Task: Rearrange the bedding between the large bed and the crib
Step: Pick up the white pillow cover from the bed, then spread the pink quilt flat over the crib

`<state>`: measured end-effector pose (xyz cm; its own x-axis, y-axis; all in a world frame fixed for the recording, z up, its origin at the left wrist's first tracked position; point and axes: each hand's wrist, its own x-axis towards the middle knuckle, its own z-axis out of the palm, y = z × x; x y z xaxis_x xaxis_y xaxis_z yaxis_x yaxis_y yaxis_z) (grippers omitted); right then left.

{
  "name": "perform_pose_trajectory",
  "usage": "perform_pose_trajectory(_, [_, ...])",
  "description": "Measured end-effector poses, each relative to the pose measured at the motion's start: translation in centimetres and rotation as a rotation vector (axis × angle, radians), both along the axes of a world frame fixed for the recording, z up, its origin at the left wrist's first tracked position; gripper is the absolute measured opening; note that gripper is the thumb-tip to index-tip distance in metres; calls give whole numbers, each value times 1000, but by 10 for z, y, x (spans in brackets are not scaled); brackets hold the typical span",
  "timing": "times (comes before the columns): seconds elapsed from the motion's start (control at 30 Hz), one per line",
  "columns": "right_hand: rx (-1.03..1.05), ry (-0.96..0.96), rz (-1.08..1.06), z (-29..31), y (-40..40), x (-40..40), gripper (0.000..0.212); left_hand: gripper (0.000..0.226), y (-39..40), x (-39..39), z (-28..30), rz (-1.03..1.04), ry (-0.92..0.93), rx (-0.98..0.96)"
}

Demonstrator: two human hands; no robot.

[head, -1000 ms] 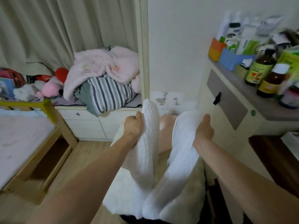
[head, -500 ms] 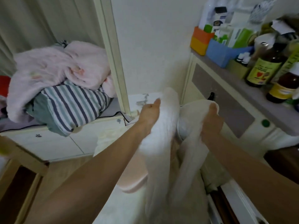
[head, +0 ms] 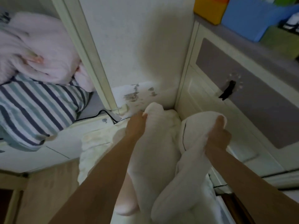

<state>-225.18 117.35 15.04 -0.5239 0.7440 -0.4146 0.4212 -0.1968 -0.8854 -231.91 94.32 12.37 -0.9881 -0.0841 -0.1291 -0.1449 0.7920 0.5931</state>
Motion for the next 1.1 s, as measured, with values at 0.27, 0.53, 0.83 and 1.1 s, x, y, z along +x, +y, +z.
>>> perform_pose_trajectory(0.27, [-21, -80, 207, -38, -53, -82, 73, 95, -13, 35, -49, -226, -599, 533])
perform_pose_trajectory(0.53, [176, -133, 530, -92, -112, -127, 66, 25, 18, 85, -120, 105, -439, 469])
perform_pose_trajectory(0.83, [1047, -260, 1661, -198, -96, -72, 69, 57, -18, 80, -179, 421, -91, 46])
perform_pose_trajectory(1.1, [1225, -302, 1630, -242, -79, -71, 76, 73, -11, 98, -231, -149, -524, -197])
